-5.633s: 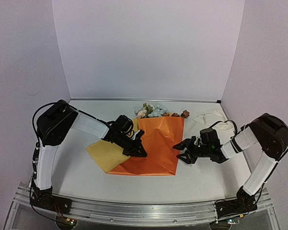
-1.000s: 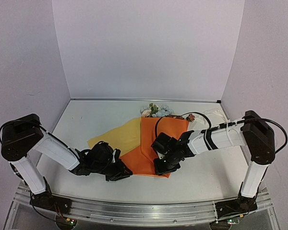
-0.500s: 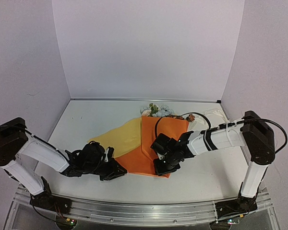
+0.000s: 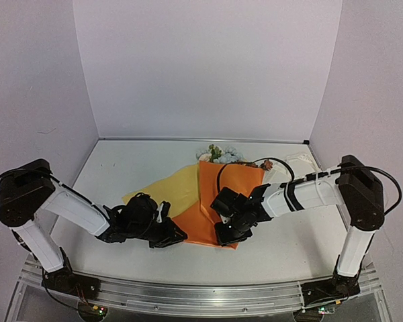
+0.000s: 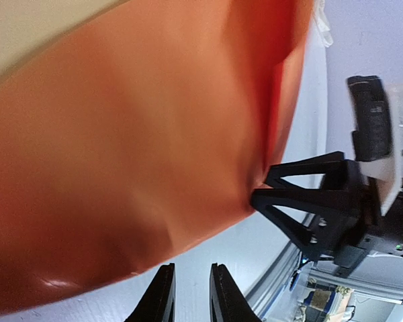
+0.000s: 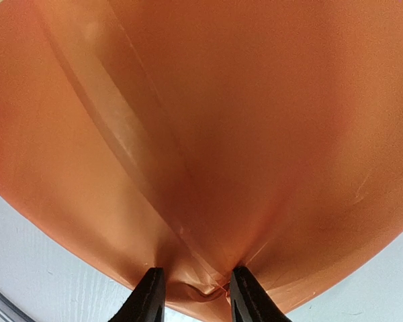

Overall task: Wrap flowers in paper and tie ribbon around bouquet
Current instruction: Press the fold line on the 2/3-folded wrapping paper.

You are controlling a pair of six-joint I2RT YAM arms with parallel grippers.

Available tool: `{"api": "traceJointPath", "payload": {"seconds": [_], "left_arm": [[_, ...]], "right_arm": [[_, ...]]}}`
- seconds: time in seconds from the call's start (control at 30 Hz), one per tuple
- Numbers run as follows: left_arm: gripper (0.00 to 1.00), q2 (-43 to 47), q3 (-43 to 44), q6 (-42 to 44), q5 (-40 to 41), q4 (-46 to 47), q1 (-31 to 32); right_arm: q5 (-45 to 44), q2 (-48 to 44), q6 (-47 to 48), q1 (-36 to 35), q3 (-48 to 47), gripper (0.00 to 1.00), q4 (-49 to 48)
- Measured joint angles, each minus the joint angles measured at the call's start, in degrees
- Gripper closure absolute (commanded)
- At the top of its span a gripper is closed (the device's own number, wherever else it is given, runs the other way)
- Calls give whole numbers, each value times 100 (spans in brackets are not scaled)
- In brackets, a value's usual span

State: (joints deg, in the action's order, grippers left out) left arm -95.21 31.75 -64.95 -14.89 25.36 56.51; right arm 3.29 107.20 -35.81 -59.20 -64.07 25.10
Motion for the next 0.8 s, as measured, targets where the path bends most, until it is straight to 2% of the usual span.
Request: {"api": "traceJointPath", "payload": {"seconds": [0.43,0.6,0.8], "left_arm": [[79,-86,-589,-200,73,665,-255],[79,107,-971,-425,159,968,-399],[77,554,-1373,-600,367,901,-536]], "right_arm": [[-119,49,-22,-80,-41,65,35],[-160,85,-22,-107,-92,65,83],[-219,101,-20,-133,-110,65,105]]}}
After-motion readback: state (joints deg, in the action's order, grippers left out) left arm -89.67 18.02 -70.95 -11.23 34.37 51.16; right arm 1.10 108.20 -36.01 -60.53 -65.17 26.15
